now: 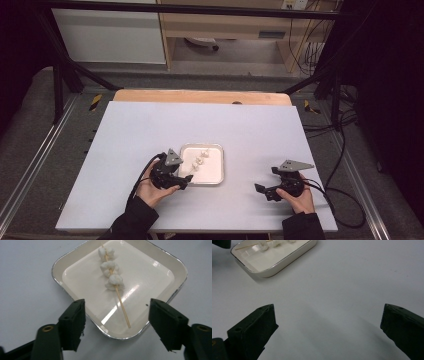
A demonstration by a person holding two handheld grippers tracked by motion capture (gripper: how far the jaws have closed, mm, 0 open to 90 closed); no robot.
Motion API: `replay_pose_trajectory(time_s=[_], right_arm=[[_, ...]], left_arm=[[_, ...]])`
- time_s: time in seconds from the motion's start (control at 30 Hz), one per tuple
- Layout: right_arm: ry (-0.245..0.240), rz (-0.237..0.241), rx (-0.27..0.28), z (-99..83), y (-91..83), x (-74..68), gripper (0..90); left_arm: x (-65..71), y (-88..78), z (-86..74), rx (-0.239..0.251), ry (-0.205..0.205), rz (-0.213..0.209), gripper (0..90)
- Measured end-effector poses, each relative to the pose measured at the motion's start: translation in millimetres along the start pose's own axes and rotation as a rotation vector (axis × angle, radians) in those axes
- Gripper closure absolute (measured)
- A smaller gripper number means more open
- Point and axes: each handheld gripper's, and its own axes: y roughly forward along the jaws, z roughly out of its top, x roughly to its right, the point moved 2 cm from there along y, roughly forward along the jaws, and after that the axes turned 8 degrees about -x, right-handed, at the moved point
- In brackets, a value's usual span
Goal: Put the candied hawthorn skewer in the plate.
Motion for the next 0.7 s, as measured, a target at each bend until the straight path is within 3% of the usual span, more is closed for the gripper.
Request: replay_pose_trajectory(time_s=[0.07, 0.27, 0.7], right_arm=[[0.0, -0.002, -0.002, 0.0, -0.1, 0.1, 0.9], [0.002, -0.002, -0.002, 0.0, -0.4, 0.1, 0.9], [-0.003, -0.016, -0.022, -1.3, 0.8, 0.4, 0.9]], left_arm=[[-3.0, -3.9, -3.6, -0.017, -0.009, -0.022, 22.0], [-18.9, -17.8, -19.7, 0.006, -0.045, -0.026, 17.7], [-48.9, -36.8, -77.0, 0.063, -0.135, -0.023, 9.1]])
